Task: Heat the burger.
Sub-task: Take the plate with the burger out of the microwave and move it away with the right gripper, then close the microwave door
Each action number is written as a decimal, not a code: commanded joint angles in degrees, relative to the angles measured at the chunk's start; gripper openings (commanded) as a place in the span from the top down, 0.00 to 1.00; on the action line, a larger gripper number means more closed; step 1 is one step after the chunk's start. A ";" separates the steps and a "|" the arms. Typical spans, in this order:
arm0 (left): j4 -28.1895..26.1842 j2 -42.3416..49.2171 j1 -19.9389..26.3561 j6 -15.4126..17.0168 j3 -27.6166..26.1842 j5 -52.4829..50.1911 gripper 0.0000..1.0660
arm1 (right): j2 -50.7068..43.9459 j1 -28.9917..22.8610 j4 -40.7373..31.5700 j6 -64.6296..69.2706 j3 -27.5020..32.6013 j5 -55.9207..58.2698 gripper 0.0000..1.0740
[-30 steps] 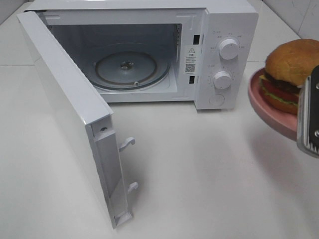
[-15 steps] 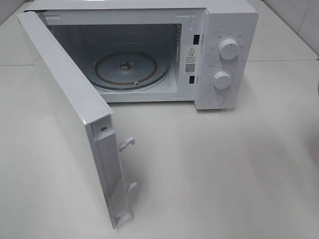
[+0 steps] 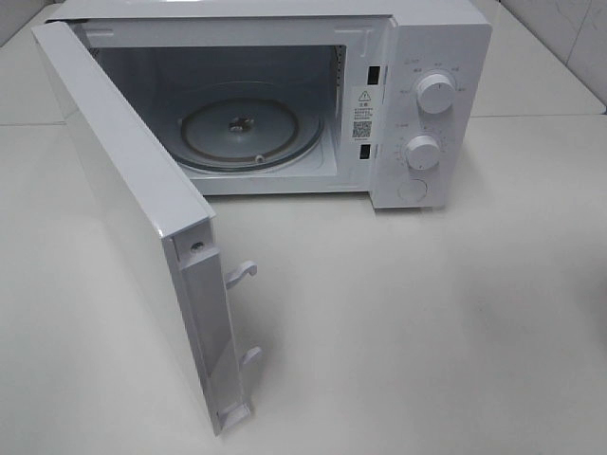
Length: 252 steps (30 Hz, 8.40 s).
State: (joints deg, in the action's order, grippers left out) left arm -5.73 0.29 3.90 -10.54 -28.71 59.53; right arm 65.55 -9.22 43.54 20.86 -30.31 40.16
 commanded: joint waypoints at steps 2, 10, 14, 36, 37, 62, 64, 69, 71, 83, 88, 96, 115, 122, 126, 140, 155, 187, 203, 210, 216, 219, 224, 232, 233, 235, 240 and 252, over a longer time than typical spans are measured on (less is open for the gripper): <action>-0.34 1.20 0.00 0.17 0.17 -0.17 0.05 | 4.18 0.92 5.96 6.88 -0.11 -4.41 1.00; -0.34 1.20 0.00 0.17 0.17 -0.17 0.05 | 16.27 1.20 11.40 20.00 -0.17 -11.34 0.99; -0.34 1.20 0.00 0.17 0.17 -0.17 0.05 | 19.88 1.20 14.15 24.52 -0.17 -12.89 0.98; -0.34 1.20 0.00 0.17 0.17 -0.17 0.05 | 27.27 1.20 11.92 27.96 -0.17 -20.40 0.66; -0.34 1.20 0.00 0.17 0.17 -0.17 0.05 | 27.27 1.20 11.69 27.96 -0.17 -20.86 0.62; -0.34 1.20 0.00 0.17 0.17 -0.17 0.05 | 14.61 1.20 -33.69 -14.32 -8.14 -3.38 0.26; -0.34 1.20 0.00 0.17 0.17 -0.17 0.05 | 13.24 1.20 -34.38 -14.78 -8.31 -2.46 0.27; -0.34 1.20 0.00 0.17 0.17 -0.17 0.05 | 7.33 1.43 -35.47 -14.04 -8.37 -1.43 0.29; -0.34 1.20 0.00 0.17 0.17 -0.17 0.05 | 5.39 5.27 -38.79 -17.59 -8.37 0.23 0.29; -0.34 1.20 0.00 0.17 0.17 -0.17 0.05 | -12.72 9.17 -41.71 -16.39 -6.65 8.77 0.29; -0.34 1.20 0.00 0.17 0.17 -0.17 0.05 | -26.13 9.17 -41.31 -16.84 -3.38 12.15 0.29; -0.34 1.20 0.00 0.17 0.17 -0.17 0.05 | -46.35 9.17 -40.68 -18.62 0.23 13.35 0.29; -0.34 1.20 0.00 0.17 0.17 -0.17 0.05 | -67.49 9.00 -38.67 -21.43 2.29 14.90 0.29; -0.34 0.97 0.00 0.17 0.17 -0.17 0.05 | -67.38 9.00 -38.73 -21.49 2.29 14.90 0.29; -0.34 0.97 0.00 0.17 0.17 -0.17 0.05 | -67.38 9.00 -38.73 -21.49 2.29 14.90 0.29; -0.34 0.97 0.00 0.17 0.17 -0.17 0.05 | -67.38 9.00 -38.79 -21.60 2.29 14.90 0.29; -0.34 0.97 0.00 0.17 0.17 -0.17 0.05 | -67.38 9.00 -38.79 -21.60 2.29 14.90 0.08; -0.34 0.97 0.00 0.17 0.17 -0.17 0.05 | -67.32 9.00 -38.79 -21.54 2.29 14.84 0.54; -3.38 -13.81 0.00 1.72 3.50 -36.38 0.13 | -67.32 9.00 -38.73 -21.54 2.29 14.84 0.54; -3.78 -22.86 0.00 -4.18 9.63 -51.51 0.63 | -67.32 9.00 -38.73 -21.54 2.29 14.84 0.54; -4.53 -34.09 0.00 -2.23 12.32 -65.43 1.00 | -67.32 9.00 -38.73 -21.54 2.29 14.84 0.54; -3.50 -40.85 0.00 -0.11 12.32 -72.08 1.00 | -67.32 9.00 -38.73 -21.54 2.29 14.84 0.54; 2.41 -48.07 0.00 3.61 12.55 -77.18 1.00 | -67.32 9.00 -38.73 -21.54 2.29 14.84 0.54; 22.00 -65.03 0.00 24.29 15.76 -99.75 1.00 | -67.32 9.00 -38.73 -21.54 2.29 14.84 0.54; 22.00 -65.03 0.00 24.29 15.76 -99.75 1.00 | -67.32 9.00 -38.73 -21.54 2.29 14.84 0.54; 28.36 -72.31 0.00 26.47 15.76 -107.43 1.00 | -67.32 9.00 -38.73 -21.54 2.29 14.84 0.54; 34.38 -82.28 0.00 25.90 14.95 -114.82 1.00 | -67.32 9.00 -38.73 -21.54 2.29 14.84 0.54; 41.77 -94.71 -6.25 25.44 7.51 -118.09 1.00 | -67.32 9.00 -38.73 -21.54 2.29 14.84 0.54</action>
State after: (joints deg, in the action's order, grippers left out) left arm 36.44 -93.28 -0.06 15.70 -19.94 -57.58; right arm -0.17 -0.34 4.58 0.00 -28.02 55.35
